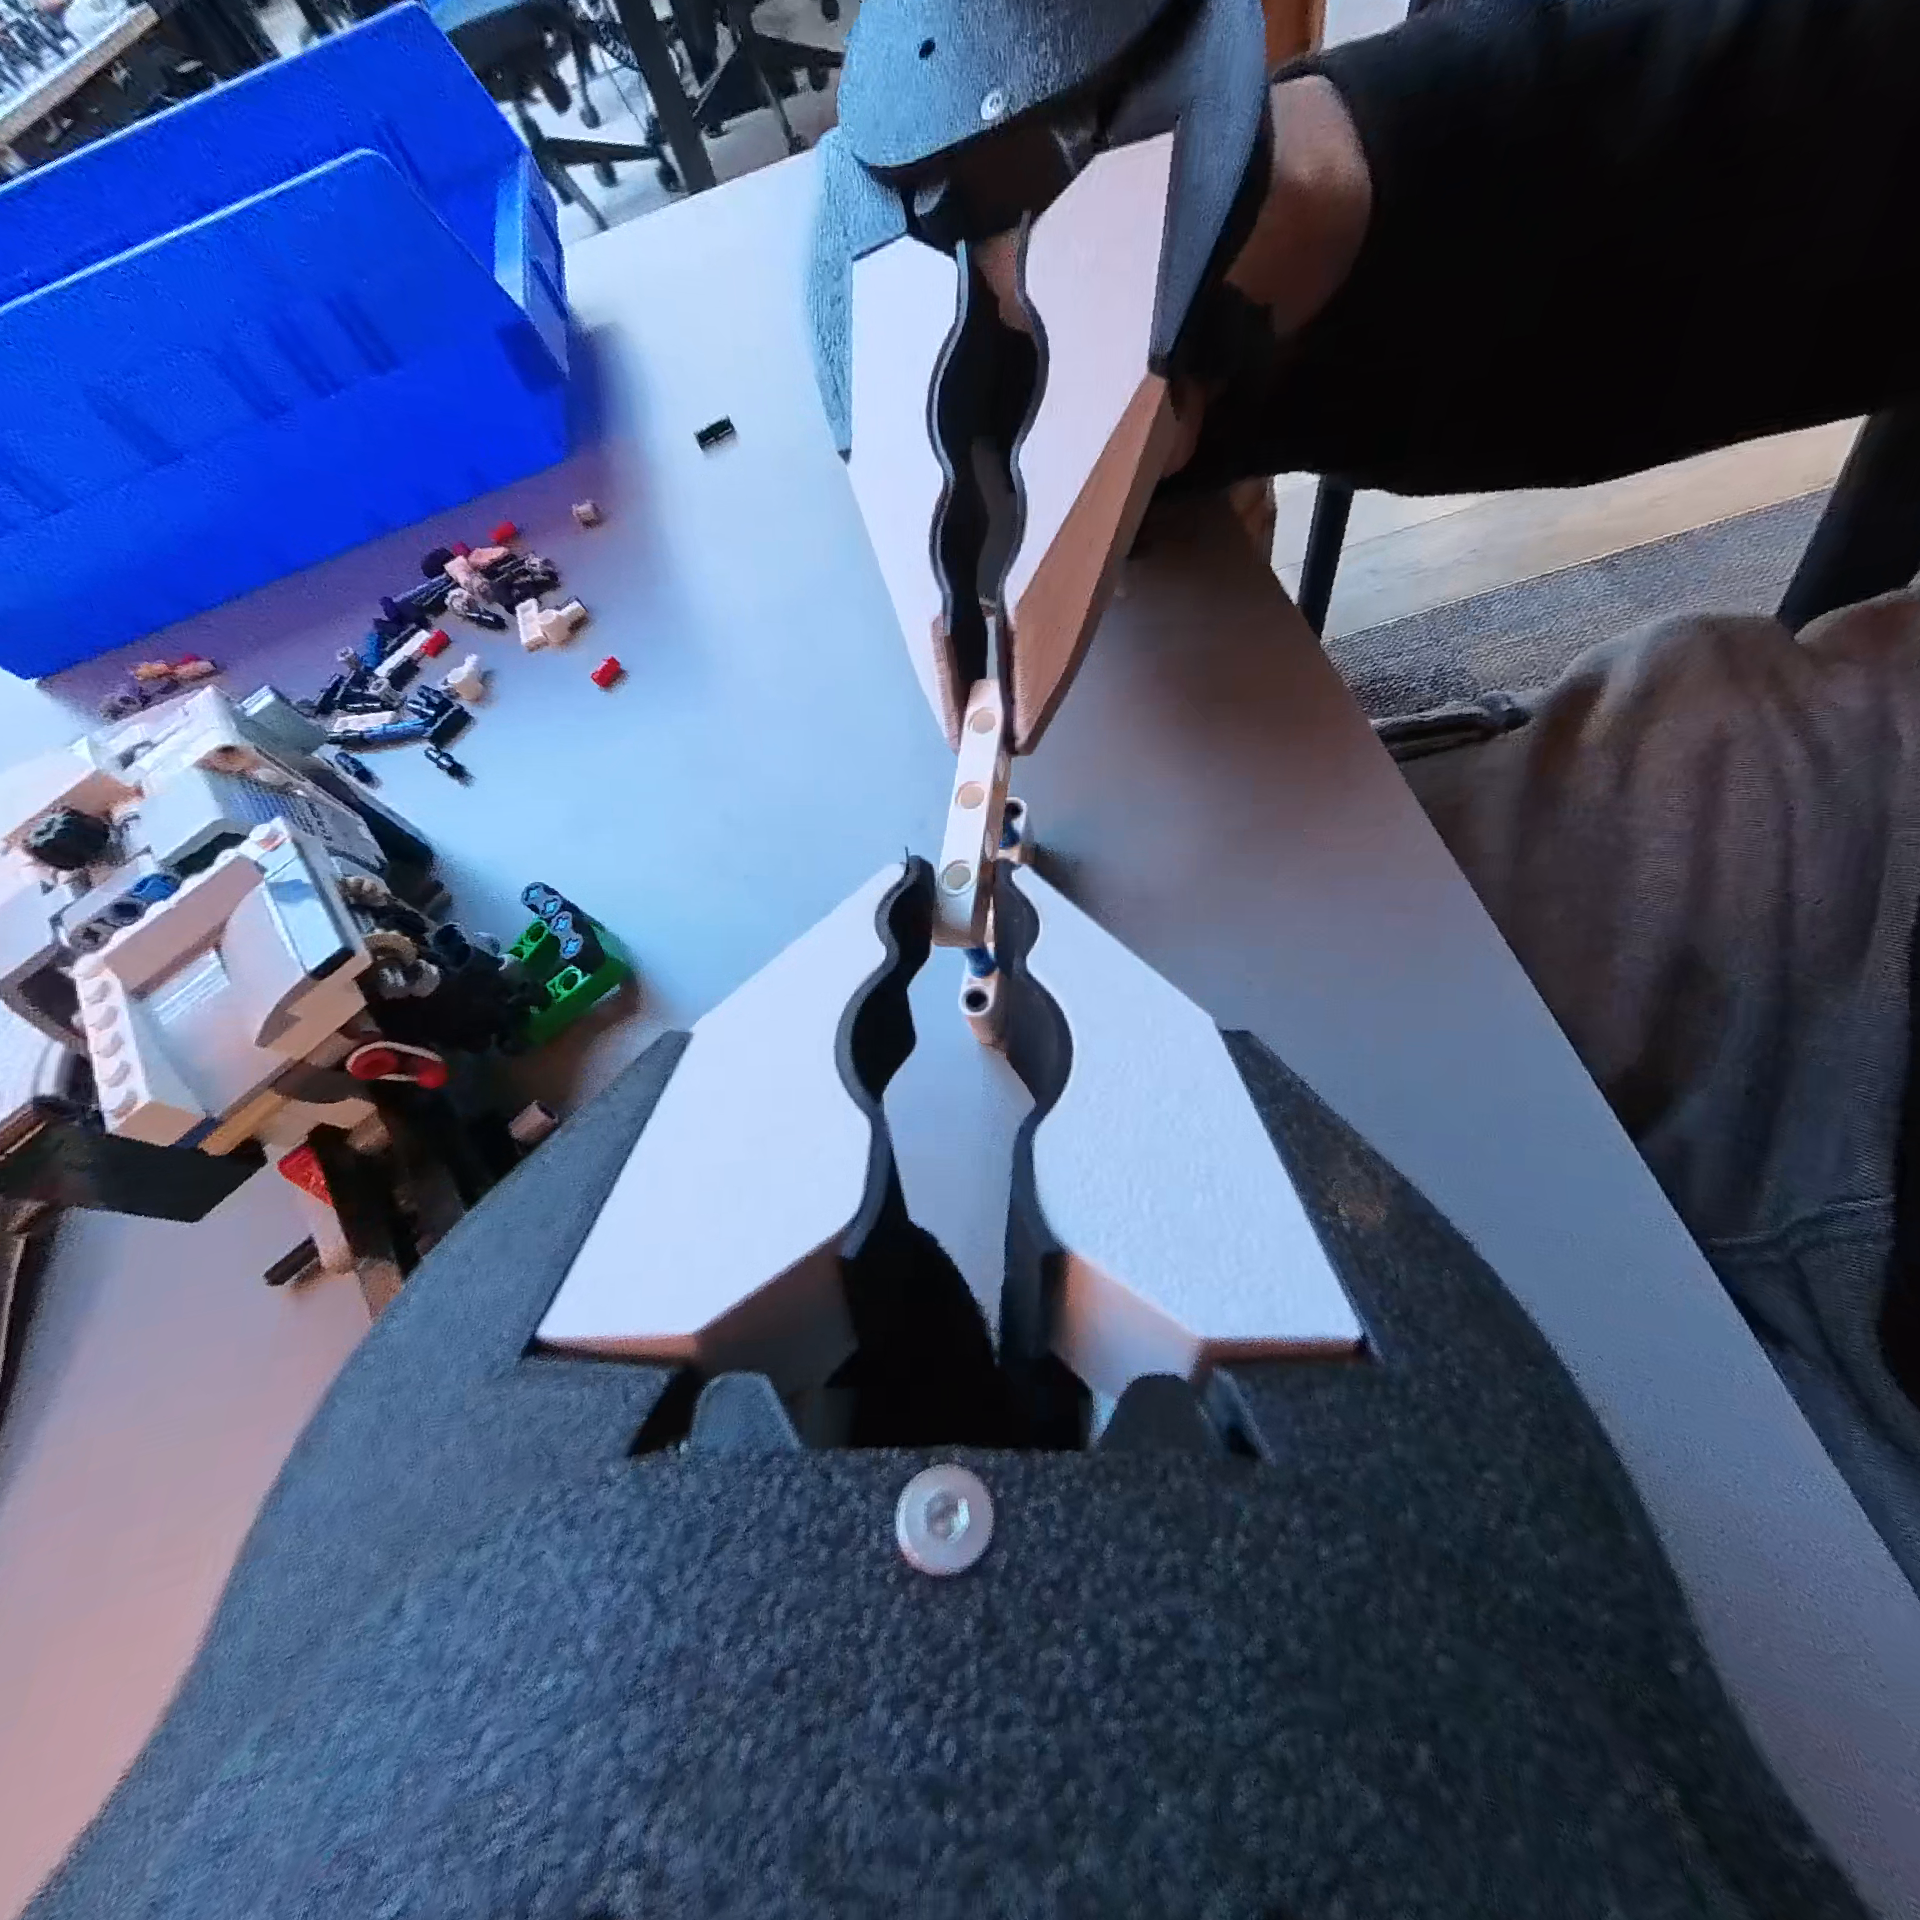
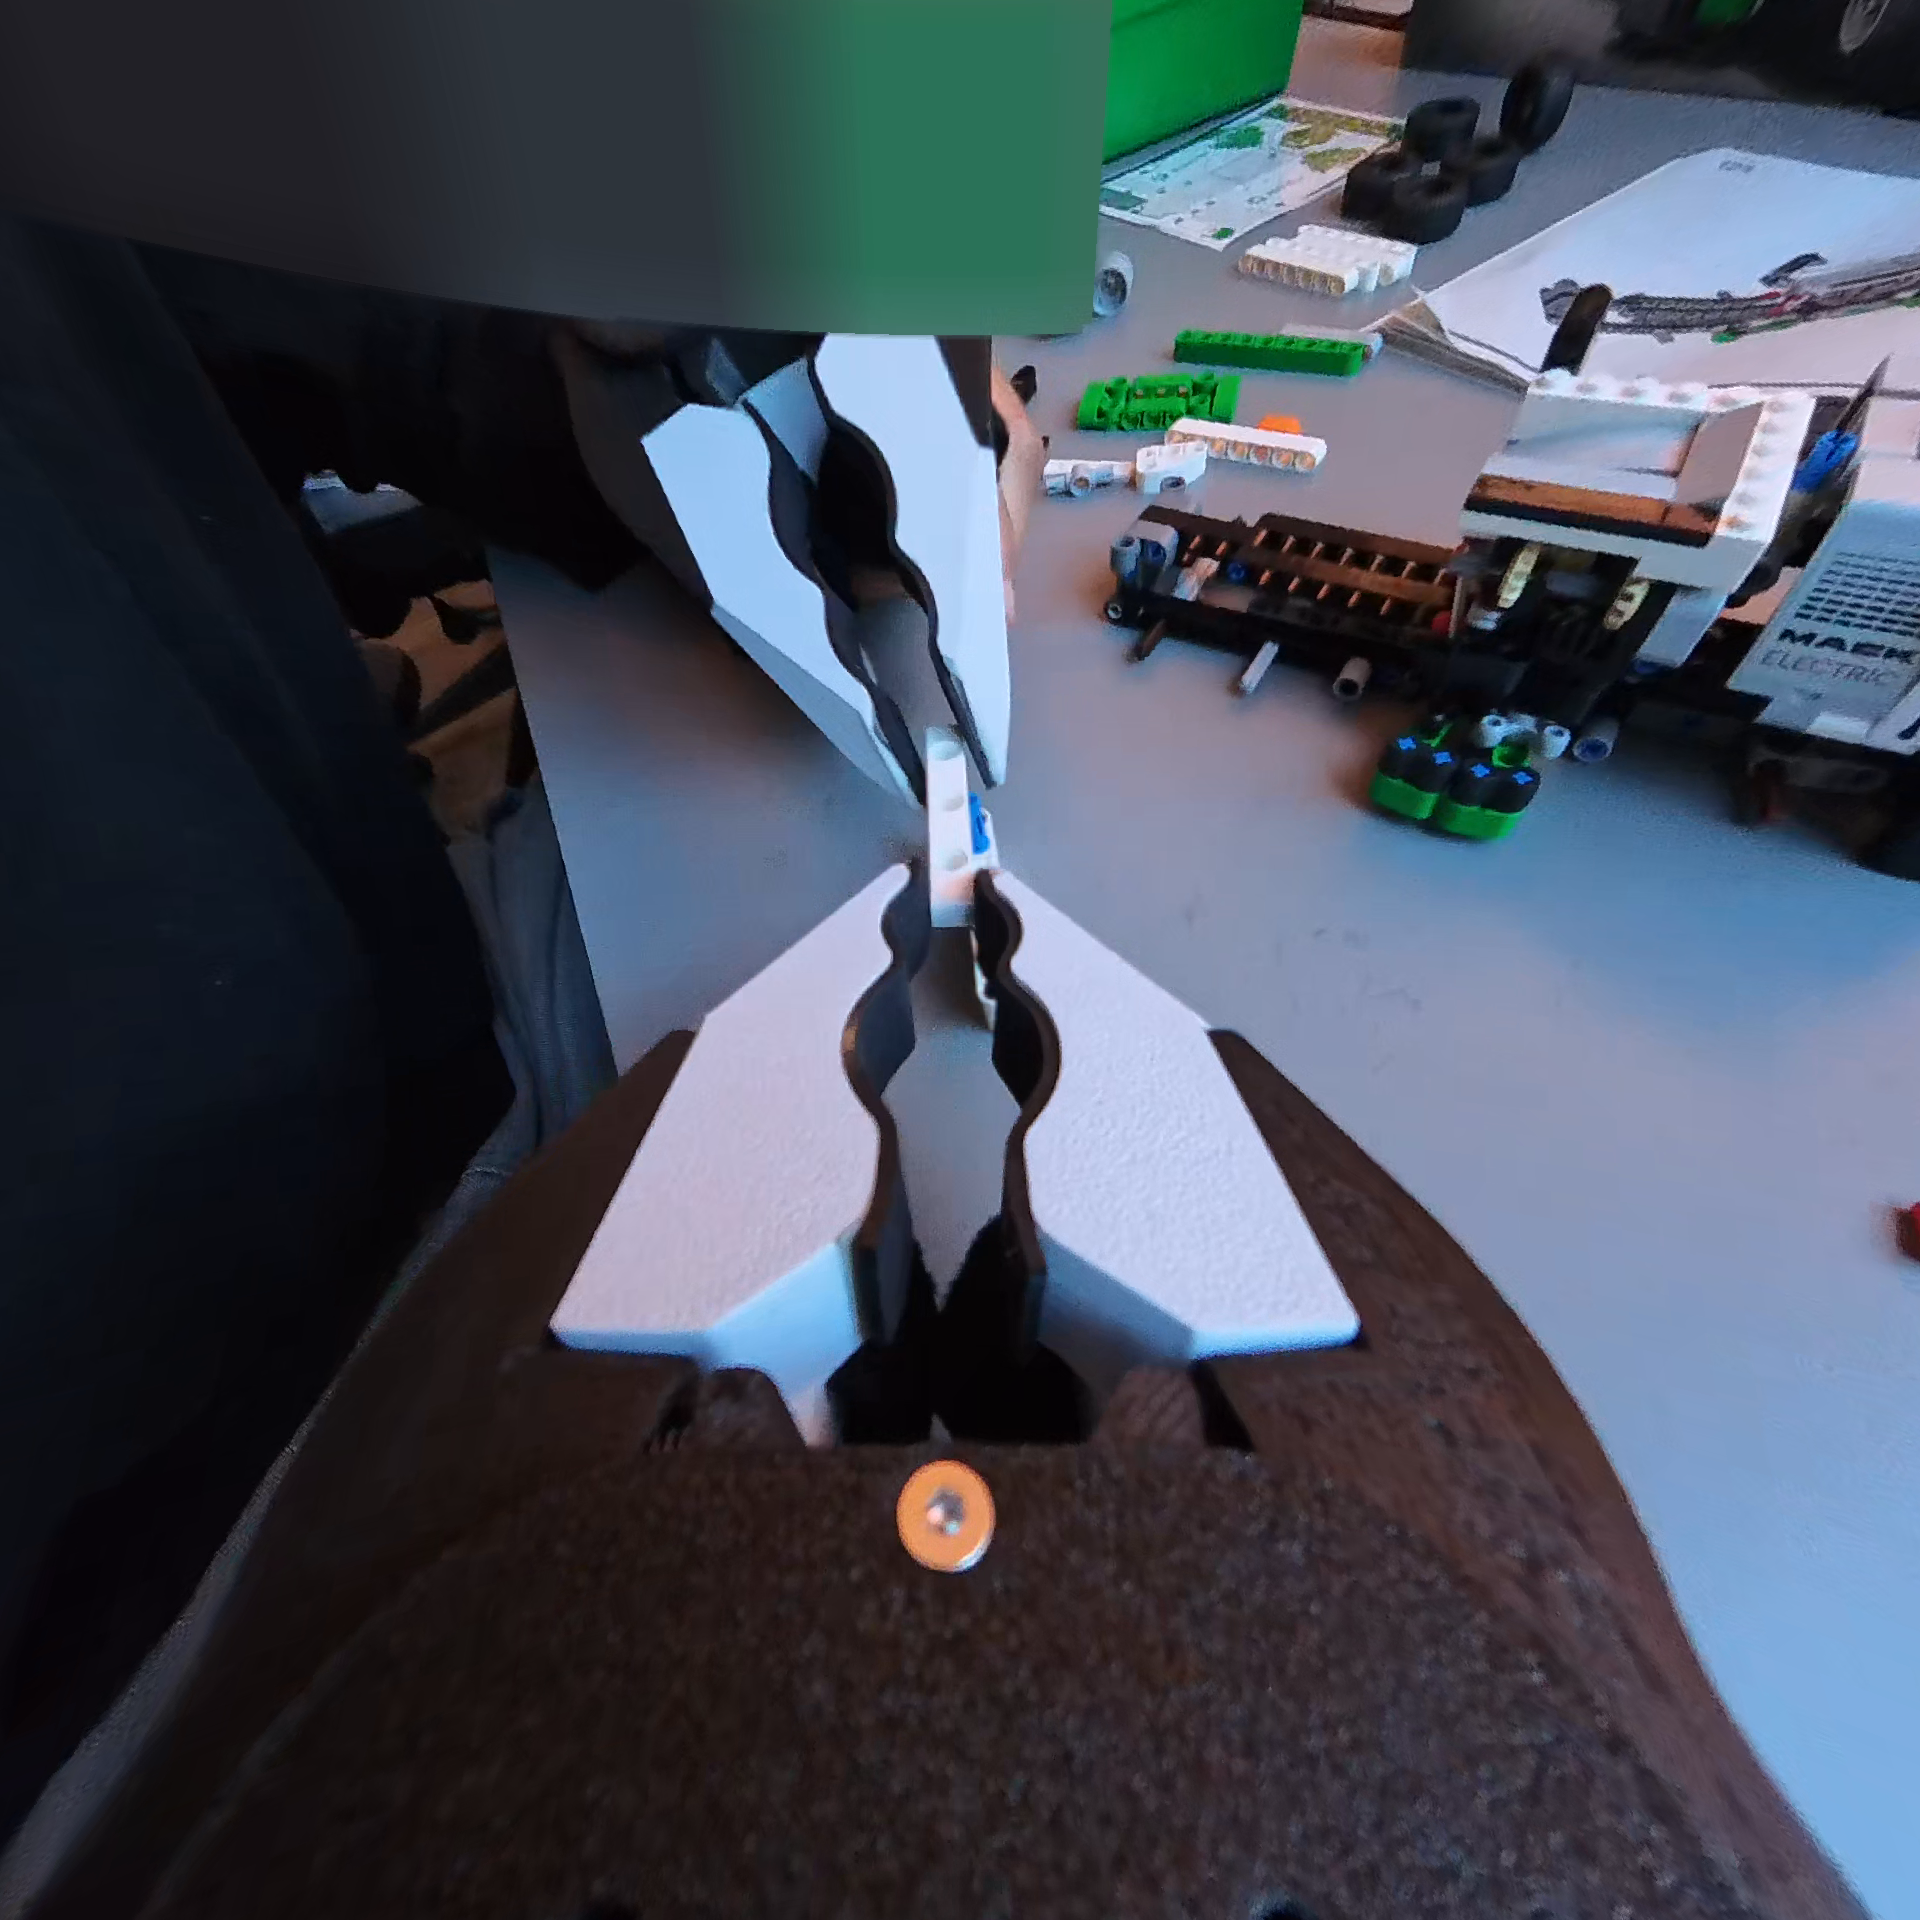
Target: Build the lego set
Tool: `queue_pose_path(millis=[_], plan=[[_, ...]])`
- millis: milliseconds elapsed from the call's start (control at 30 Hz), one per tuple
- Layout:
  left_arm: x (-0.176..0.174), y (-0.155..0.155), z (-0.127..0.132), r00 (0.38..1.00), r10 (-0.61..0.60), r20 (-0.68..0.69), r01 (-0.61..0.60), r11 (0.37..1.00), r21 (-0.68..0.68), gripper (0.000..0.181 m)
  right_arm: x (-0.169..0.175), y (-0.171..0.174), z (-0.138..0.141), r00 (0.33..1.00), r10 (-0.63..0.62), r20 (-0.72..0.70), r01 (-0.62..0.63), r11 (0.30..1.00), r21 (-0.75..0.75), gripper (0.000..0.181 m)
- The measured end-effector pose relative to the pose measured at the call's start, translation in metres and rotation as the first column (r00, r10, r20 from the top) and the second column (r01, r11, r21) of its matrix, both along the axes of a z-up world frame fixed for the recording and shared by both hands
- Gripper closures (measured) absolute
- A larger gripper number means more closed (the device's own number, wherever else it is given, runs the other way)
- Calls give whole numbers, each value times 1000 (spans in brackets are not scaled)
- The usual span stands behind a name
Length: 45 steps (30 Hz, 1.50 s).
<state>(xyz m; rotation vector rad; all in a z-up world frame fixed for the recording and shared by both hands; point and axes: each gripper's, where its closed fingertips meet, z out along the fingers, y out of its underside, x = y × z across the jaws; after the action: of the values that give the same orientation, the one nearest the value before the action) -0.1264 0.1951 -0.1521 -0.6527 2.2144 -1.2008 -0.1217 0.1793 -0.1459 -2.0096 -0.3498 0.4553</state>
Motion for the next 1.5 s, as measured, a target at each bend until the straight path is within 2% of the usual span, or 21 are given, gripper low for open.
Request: queue_pose_path(millis=[300, 1300, 1500], plan=[[1, 3, -7, 999, 24, 22, -25, 997, 75, 171, 1, 2, -10, 998, -15, 62, 17, 999, -46, 174], [0, 4, -10, 999, 23, 25, -26, 995, 100, 172, 2, 3, -17, 995, -47, 85, 53, 995, -79, 172], [-2, 2, -10, 1000, 8, 1, -8, 997, 82, 172, 2, 3, -18, 986, -46, 160, 56, 997, -57, 172]])
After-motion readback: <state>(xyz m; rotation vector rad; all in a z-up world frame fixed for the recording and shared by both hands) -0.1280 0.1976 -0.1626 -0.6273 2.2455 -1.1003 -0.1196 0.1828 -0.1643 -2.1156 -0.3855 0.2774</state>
